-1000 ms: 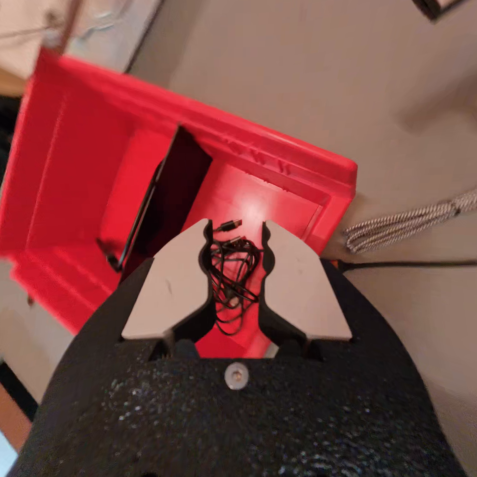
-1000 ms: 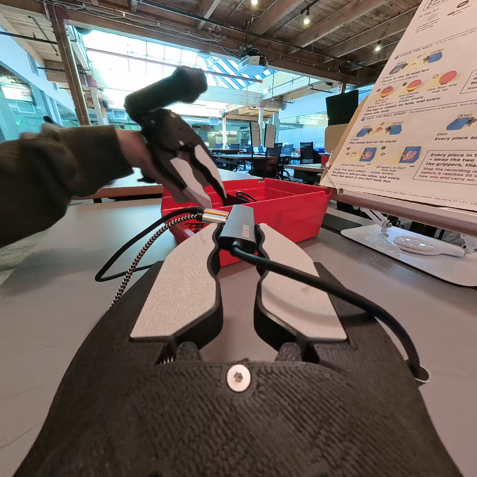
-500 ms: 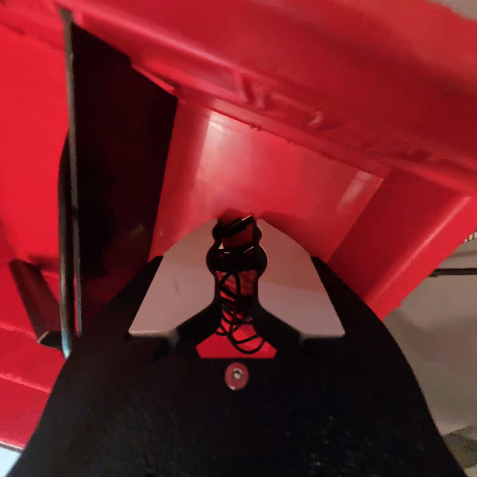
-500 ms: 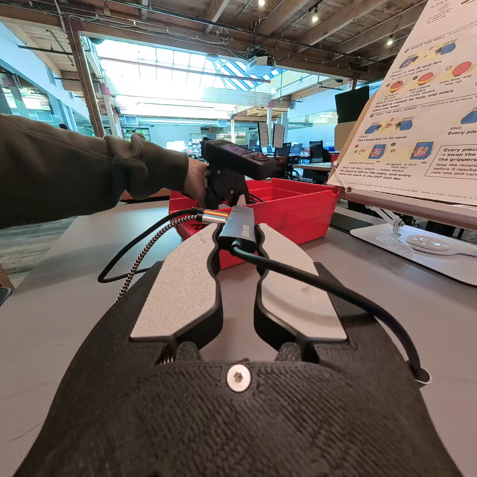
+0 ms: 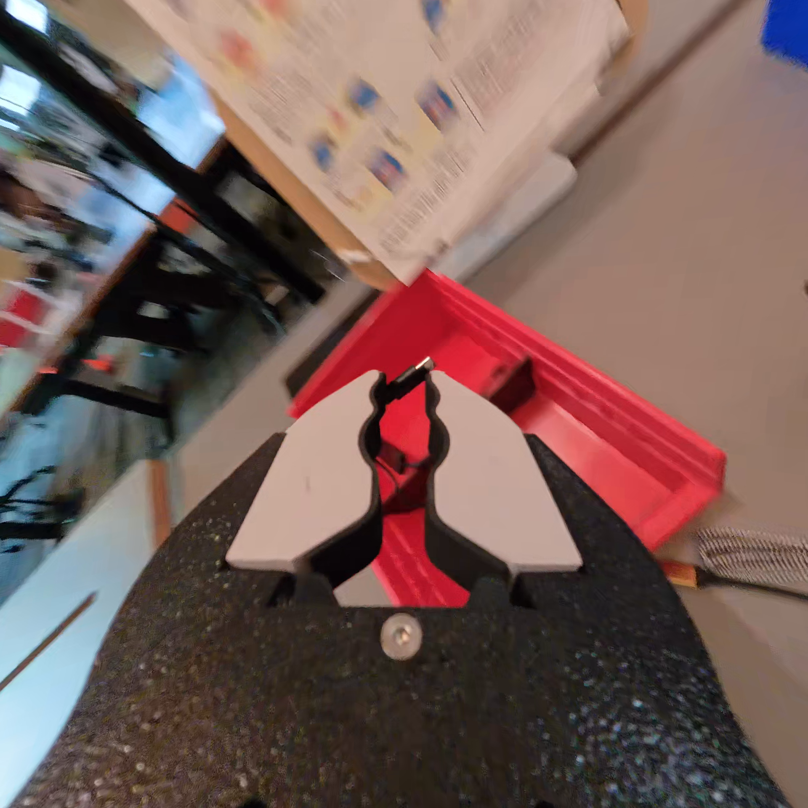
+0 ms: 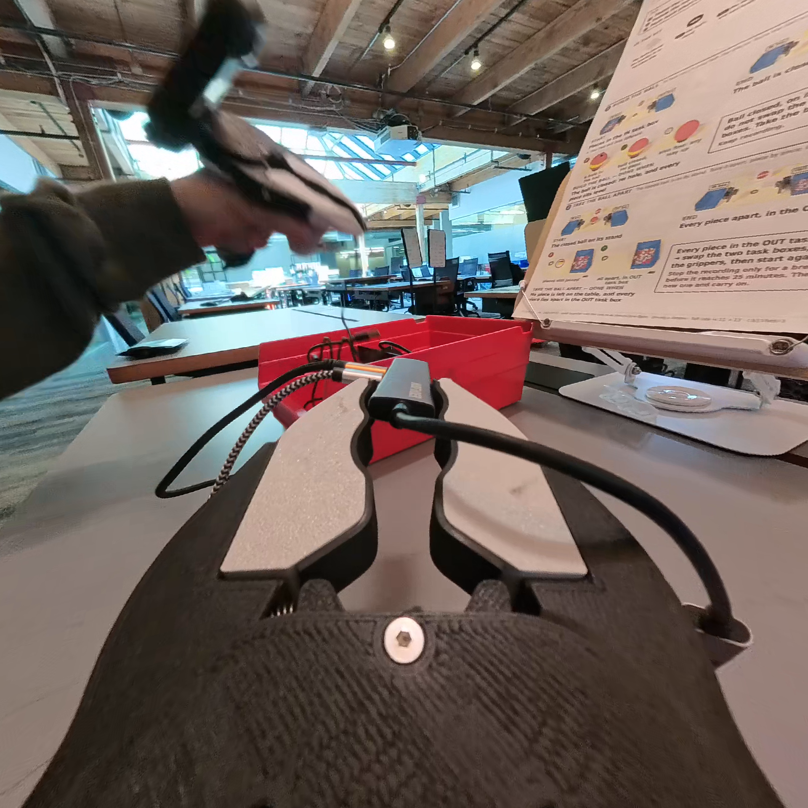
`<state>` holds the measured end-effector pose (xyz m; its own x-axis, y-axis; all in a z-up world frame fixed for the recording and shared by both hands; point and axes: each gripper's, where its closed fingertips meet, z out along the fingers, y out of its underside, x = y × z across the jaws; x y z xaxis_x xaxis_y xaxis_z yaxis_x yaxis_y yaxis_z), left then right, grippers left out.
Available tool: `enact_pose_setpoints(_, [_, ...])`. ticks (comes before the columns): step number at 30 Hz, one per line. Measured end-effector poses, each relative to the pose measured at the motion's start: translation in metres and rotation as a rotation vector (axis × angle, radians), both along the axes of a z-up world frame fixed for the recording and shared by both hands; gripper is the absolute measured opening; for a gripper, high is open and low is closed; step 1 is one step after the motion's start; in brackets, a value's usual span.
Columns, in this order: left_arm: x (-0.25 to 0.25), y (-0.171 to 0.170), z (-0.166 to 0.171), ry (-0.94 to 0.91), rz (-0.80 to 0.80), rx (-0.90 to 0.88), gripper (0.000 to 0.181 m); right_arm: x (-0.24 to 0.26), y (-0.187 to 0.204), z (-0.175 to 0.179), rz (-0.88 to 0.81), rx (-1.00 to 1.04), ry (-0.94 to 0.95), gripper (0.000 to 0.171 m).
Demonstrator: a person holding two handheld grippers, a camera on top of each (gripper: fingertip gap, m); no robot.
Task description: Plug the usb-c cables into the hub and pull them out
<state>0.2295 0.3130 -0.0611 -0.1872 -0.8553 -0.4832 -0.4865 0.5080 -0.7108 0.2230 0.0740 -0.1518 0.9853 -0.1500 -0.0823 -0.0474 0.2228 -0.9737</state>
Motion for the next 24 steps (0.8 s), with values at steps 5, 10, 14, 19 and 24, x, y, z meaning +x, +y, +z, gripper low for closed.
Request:
enact_pose_setpoints(5, [-0.046,0.006,0.141,-0.425,0.137,0.105,0.016,0.005,-0.003,0.001,-0.013,0.016,0.022,0.024])
enact_pose_setpoints(10, [-0.097,-0.022,0.214,-0.580,0.146,0.149,0.016,0.005,-0.004,0.001,-0.016,0.016,0.018,0.024])
enact_pose_setpoints(14, [-0.153,-0.031,0.265,-0.800,0.276,0.340,0.016,0.009,-0.008,0.001,-0.029,0.021,0.025,0.024])
enact_pose_setpoints(19, [-0.185,-0.027,0.314,-0.883,0.285,0.318,0.016,0.010,-0.009,0.002,-0.024,0.025,0.033,0.024])
enact_pose_setpoints(24, [-0.202,-0.035,0.351,-0.927,0.251,0.283,0.016,0.009,-0.007,0.001,-0.018,0.012,0.026,0.024])
